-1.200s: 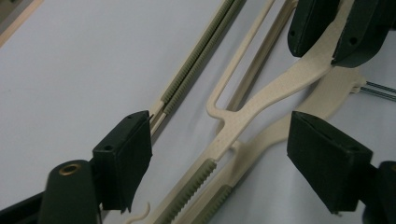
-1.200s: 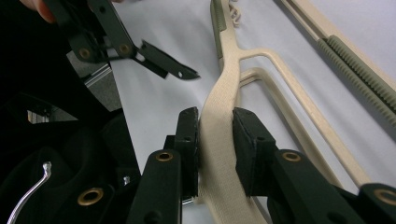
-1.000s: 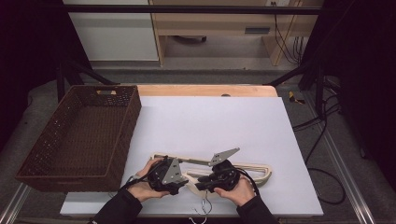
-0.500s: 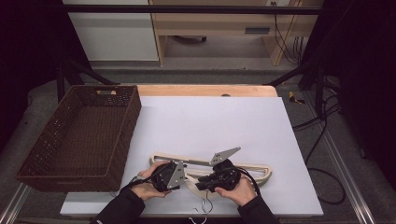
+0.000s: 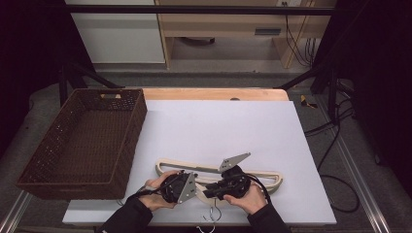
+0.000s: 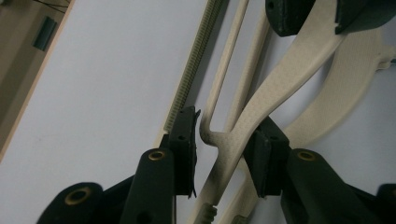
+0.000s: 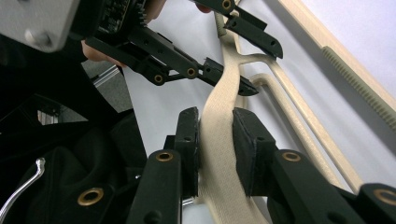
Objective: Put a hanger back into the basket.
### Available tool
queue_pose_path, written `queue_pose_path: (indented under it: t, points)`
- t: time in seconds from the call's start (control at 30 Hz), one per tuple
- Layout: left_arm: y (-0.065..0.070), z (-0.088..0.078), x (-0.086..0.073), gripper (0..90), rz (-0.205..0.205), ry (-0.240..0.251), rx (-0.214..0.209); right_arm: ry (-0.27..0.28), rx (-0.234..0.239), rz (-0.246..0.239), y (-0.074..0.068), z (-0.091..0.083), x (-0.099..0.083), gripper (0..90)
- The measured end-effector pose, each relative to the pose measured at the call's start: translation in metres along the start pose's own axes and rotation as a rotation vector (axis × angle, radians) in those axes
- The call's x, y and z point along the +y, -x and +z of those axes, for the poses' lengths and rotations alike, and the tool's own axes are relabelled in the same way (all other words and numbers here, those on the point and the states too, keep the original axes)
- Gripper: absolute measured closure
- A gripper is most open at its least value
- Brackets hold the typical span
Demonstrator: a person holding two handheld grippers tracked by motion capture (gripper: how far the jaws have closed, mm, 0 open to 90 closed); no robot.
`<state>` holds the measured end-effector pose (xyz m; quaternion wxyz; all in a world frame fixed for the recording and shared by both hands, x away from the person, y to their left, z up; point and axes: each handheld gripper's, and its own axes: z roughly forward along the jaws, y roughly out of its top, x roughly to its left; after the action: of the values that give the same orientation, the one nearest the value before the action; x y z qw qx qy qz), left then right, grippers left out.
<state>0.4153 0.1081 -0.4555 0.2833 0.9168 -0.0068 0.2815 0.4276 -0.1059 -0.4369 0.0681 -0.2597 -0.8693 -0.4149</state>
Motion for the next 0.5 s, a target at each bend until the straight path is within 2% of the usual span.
queue_pose_path:
  t: [0.13, 0.3, 0.43, 0.47, 0.5]
  points:
    - [0.002, 0.0, 0.0, 69.6, 0.024, -0.006, 0.011, 0.0, 0.004, 0.003, 0.0, 0.0, 0.0, 72.4]
    - [0.001, -0.001, 0.0, 73.3, 0.034, -0.007, 0.02, 0.016, 0.003, -0.002, 0.0, -0.003, 0.0, 72.0]
    - [-0.001, -0.004, 0.0, 75.5, 0.021, 0.007, 0.025, 0.1, -0.011, -0.012, -0.001, -0.018, 0.001, 66.5]
    - [-0.001, -0.004, 0.0, 75.5, 0.021, 0.007, 0.028, 0.1, -0.011, -0.012, -0.001, -0.018, 0.001, 66.5]
    - [-0.002, -0.004, 0.0, 75.9, 0.018, 0.007, 0.027, 0.124, -0.022, -0.016, -0.001, -0.024, 0.002, 65.4]
